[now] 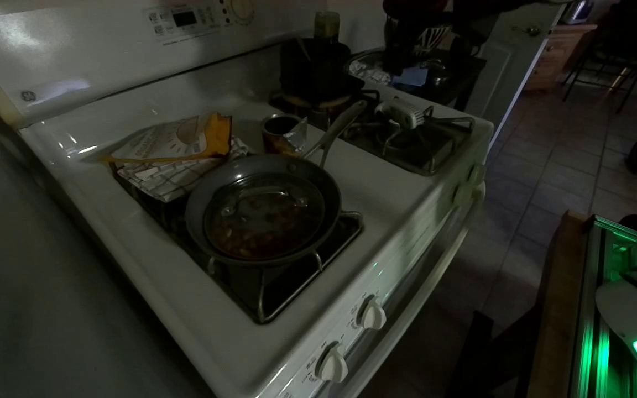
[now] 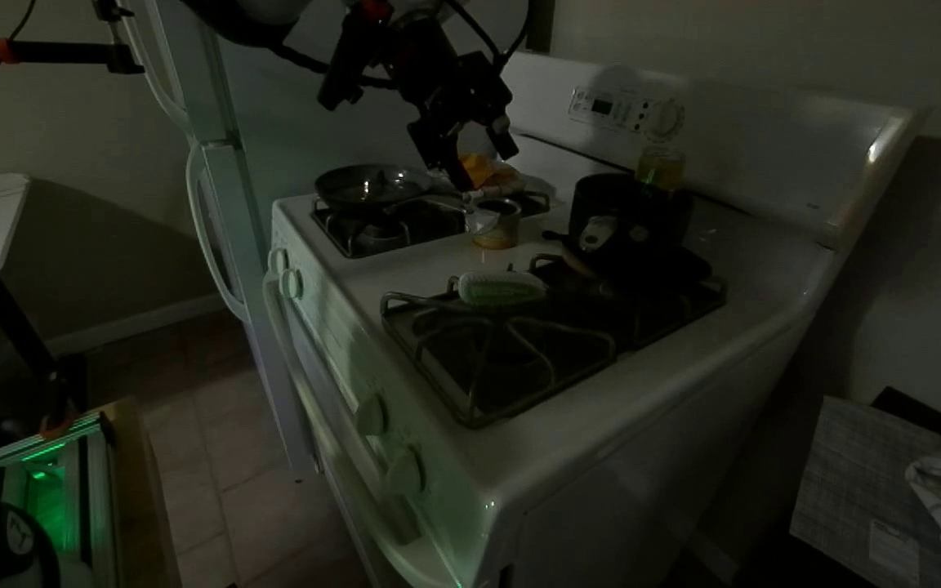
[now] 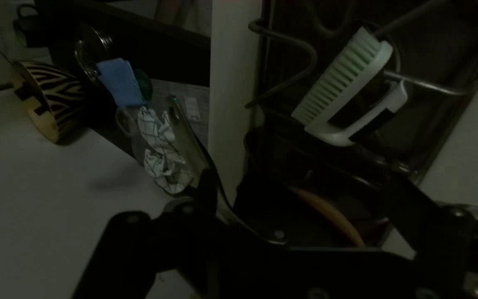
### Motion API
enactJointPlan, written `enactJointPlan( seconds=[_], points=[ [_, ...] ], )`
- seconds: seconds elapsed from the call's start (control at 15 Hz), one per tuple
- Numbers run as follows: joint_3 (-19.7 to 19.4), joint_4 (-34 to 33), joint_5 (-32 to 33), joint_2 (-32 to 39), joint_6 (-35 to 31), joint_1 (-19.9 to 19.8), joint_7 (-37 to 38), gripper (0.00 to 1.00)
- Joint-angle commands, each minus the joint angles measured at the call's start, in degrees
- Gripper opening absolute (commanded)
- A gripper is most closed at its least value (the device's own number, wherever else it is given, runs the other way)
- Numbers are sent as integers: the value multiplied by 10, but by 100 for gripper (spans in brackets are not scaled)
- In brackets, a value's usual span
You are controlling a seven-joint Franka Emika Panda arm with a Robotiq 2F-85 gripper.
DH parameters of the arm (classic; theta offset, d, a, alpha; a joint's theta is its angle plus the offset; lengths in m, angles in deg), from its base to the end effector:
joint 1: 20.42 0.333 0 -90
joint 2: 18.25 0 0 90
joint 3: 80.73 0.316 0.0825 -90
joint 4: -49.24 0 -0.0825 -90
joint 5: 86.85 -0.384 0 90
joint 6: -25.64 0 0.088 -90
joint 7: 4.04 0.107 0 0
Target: Move the brush to the front right plate of the stove.
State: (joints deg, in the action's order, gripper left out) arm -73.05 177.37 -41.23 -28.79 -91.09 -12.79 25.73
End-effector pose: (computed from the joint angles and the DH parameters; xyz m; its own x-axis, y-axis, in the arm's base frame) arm 0.4886 0.0943 0.4608 0.9607 0.1950 0.1975 0.0259 -0.7716 0.6356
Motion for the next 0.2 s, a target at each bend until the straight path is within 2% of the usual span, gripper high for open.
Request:
enactJointPlan(
  seconds=[0.0, 0.07, 0.13],
  points=[
    [-26, 96, -31, -108, -132, -11, -58, 100],
    [-2, 38, -14, -51, -74, -19, -33, 100],
    [-3, 49, -16, -67, -84, -23, -40, 100]
  ],
)
